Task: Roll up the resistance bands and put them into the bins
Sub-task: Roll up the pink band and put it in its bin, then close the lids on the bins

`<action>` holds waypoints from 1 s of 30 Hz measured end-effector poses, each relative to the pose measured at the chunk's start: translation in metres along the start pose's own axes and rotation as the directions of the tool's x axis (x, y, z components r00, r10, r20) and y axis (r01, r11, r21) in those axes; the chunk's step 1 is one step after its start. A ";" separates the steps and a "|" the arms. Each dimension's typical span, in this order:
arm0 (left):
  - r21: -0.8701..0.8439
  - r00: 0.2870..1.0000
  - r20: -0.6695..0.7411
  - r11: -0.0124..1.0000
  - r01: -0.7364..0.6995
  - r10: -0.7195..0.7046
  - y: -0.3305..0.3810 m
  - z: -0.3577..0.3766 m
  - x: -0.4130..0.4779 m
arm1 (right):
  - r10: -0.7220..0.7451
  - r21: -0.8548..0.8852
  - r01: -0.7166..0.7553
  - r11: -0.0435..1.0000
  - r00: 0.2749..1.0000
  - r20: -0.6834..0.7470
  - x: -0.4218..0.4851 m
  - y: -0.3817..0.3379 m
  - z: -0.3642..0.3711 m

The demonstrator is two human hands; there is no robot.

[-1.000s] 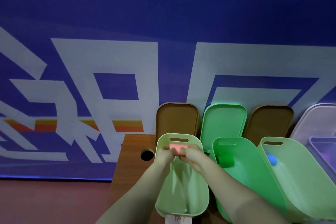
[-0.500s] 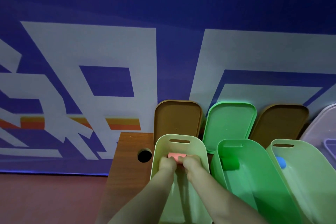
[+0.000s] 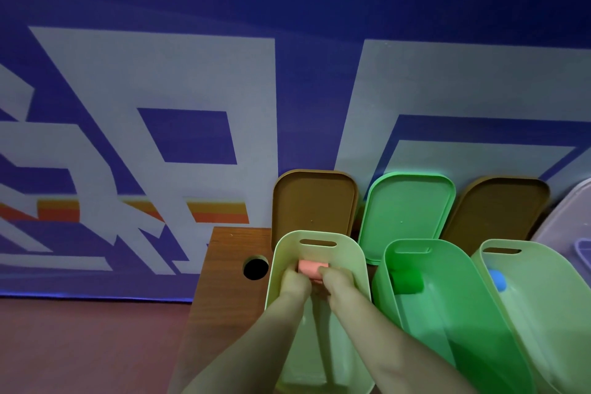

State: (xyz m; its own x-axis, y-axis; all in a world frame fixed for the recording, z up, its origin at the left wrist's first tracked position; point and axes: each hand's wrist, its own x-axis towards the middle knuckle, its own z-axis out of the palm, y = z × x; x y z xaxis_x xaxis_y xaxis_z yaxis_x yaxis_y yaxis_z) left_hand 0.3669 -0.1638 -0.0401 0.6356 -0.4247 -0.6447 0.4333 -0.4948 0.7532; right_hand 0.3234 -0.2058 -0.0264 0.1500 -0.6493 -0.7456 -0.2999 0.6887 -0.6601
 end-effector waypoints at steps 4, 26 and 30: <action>-0.055 1.000 0.011 0.998 0.026 -0.026 0.005 -0.001 -0.007 | 0.026 -0.033 -0.024 0.999 0.997 0.079 -0.019 -0.011 -0.007; -0.007 0.980 0.098 0.985 -0.174 0.174 0.095 -0.042 -0.079 | -0.292 -0.022 0.304 0.953 0.931 0.218 -0.078 -0.104 -0.049; -0.056 0.976 0.062 0.977 -0.208 0.211 0.125 -0.052 -0.084 | -0.397 -0.022 0.404 0.915 0.907 0.141 -0.079 -0.128 -0.051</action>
State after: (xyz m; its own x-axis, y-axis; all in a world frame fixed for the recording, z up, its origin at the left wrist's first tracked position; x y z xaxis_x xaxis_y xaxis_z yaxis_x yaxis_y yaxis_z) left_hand 0.4013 -0.1506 0.1149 0.6721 -0.5655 -0.4781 0.3271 -0.3526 0.8767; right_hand 0.3020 -0.2592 0.1212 0.3882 -0.8166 -0.4271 -0.2345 0.3607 -0.9027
